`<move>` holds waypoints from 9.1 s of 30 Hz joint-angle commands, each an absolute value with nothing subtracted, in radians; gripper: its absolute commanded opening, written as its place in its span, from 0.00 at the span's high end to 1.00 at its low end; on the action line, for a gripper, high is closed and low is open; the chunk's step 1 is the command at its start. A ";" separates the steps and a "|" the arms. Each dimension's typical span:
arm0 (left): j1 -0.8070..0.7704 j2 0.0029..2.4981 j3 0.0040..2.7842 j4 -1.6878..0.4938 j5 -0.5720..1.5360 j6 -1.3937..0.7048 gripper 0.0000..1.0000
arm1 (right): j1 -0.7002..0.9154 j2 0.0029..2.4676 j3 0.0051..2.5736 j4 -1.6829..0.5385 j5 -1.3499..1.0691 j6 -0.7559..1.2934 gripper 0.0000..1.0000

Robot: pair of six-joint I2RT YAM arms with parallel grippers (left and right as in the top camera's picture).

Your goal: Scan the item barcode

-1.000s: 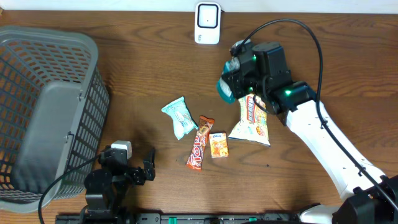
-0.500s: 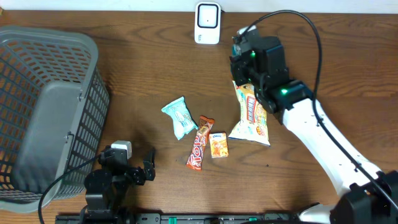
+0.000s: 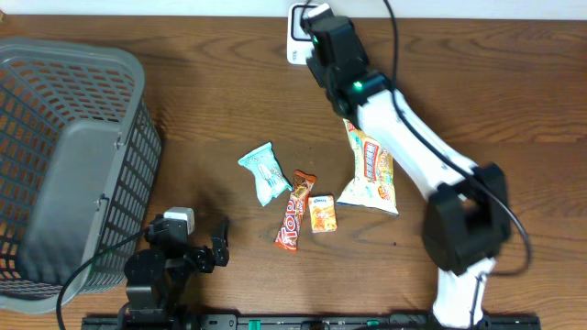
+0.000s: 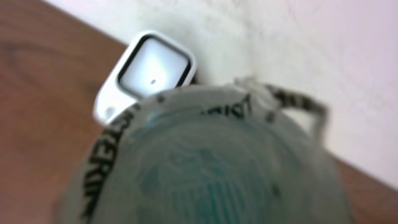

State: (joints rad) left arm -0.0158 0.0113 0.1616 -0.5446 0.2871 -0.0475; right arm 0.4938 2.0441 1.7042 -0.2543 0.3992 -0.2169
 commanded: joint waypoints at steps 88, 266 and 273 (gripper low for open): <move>-0.012 0.010 0.151 -0.556 0.299 -0.038 0.00 | -0.541 2.463 2.013 -0.741 0.873 -0.197 0.01; -0.012 0.010 0.151 -0.556 0.299 -0.038 0.00 | 0.432 2.515 2.356 -0.252 -0.004 -0.451 0.99; -0.012 0.010 0.151 -0.556 0.299 -0.038 0.00 | 0.353 2.258 2.356 -0.612 0.152 -0.384 0.99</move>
